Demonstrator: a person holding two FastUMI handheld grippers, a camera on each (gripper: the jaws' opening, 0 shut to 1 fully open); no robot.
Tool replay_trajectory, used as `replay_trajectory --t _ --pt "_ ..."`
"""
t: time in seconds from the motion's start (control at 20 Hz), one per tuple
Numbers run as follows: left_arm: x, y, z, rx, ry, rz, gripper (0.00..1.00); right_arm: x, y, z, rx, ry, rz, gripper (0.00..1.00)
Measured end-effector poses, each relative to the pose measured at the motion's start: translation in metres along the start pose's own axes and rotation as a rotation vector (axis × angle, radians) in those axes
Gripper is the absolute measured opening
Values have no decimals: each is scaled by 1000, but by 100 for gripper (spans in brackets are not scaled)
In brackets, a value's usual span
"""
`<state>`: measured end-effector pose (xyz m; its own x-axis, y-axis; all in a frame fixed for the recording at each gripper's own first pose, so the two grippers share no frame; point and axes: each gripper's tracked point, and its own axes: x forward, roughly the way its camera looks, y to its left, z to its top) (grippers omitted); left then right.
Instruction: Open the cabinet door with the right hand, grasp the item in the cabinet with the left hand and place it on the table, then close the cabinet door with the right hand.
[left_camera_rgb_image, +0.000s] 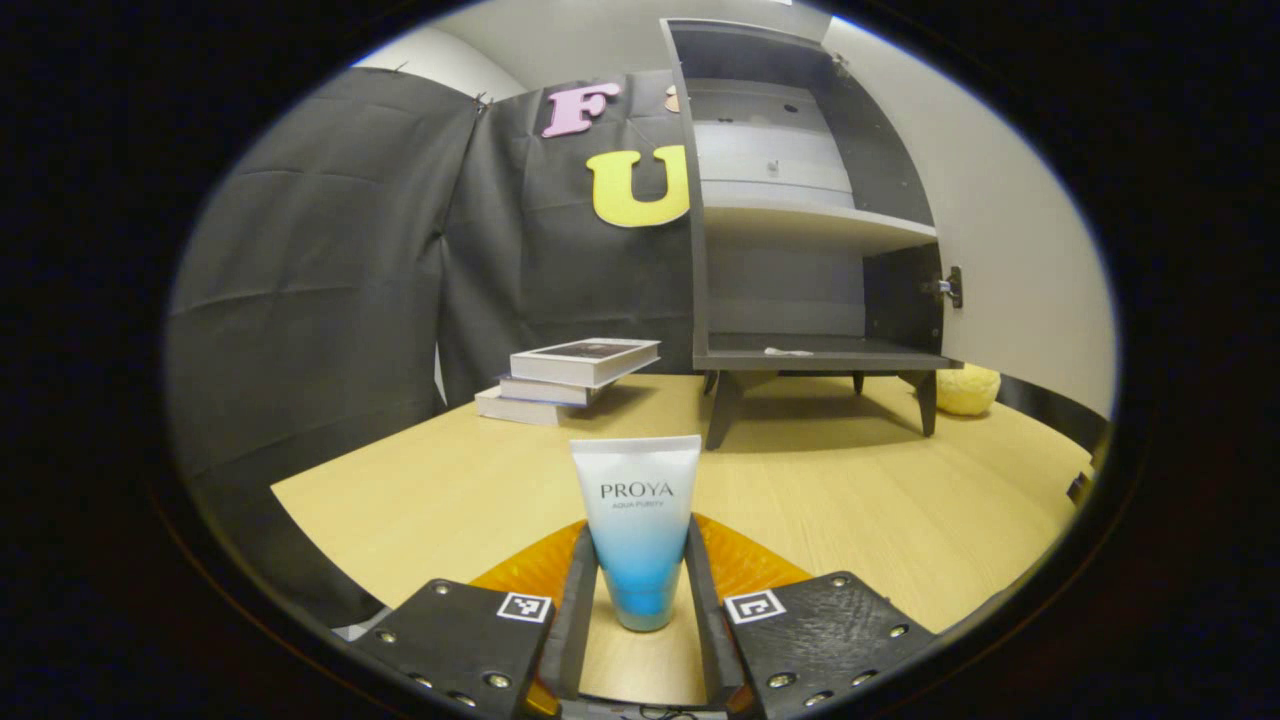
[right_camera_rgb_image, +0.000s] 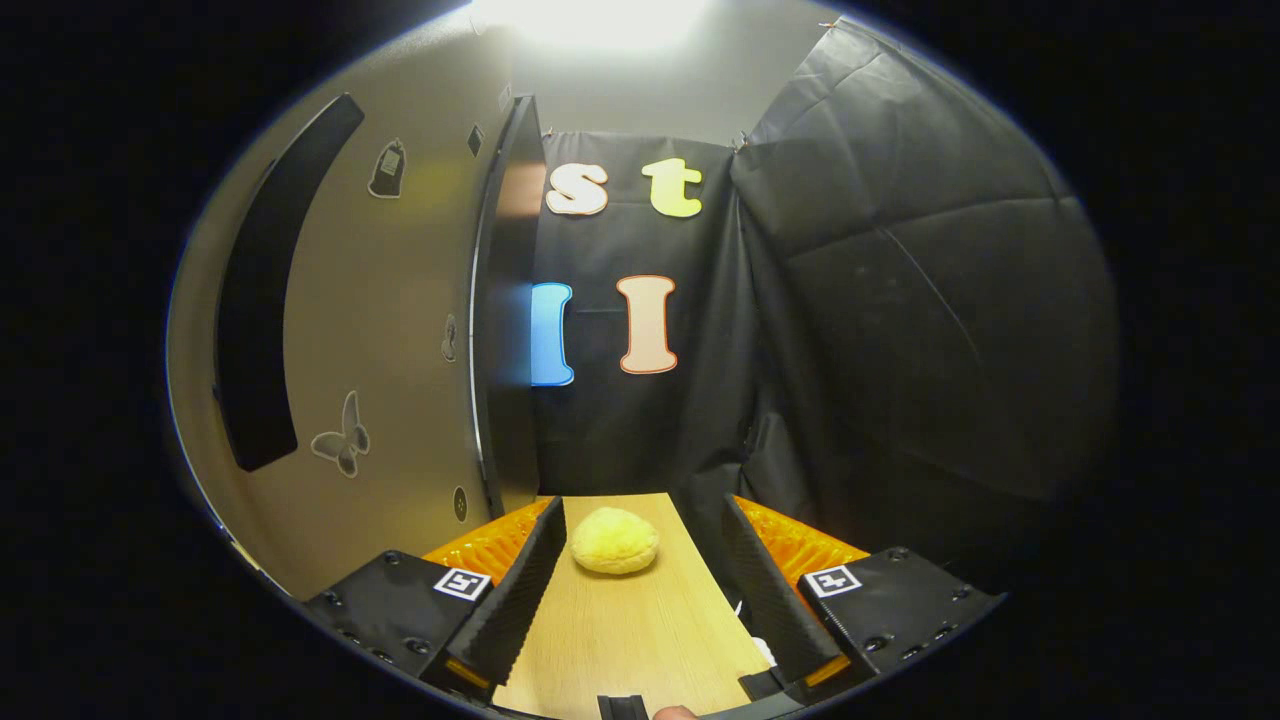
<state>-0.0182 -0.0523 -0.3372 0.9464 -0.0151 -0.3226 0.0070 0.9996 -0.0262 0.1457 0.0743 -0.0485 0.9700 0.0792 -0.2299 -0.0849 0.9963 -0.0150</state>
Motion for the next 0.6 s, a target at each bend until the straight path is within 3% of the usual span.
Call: replay_trajectory --t 0.1,0.15,0.25,0.3,0.35,0.45,0.6 --pt "-1 -1 -2 -6 2 9 48 0 1 0 0 -1 6 98" --pt "-1 -1 -2 -11 4 14 48 1 2 0 4 0 10 93" --pt "-2 0 -6 -9 16 29 53 1 4 0 17 -1 16 98" --pt "-5 0 -9 -9 25 36 54 1 3 0 26 -1 18 93" --pt "-8 1 -9 -6 32 42 66 1 2 -1 34 0 20 98" --pt "-24 3 -4 6 35 54 89 2 1 -2 52 2 24 98" --pt "-42 1 20 29 38 69 89 3 -4 3 80 -1 26 98"
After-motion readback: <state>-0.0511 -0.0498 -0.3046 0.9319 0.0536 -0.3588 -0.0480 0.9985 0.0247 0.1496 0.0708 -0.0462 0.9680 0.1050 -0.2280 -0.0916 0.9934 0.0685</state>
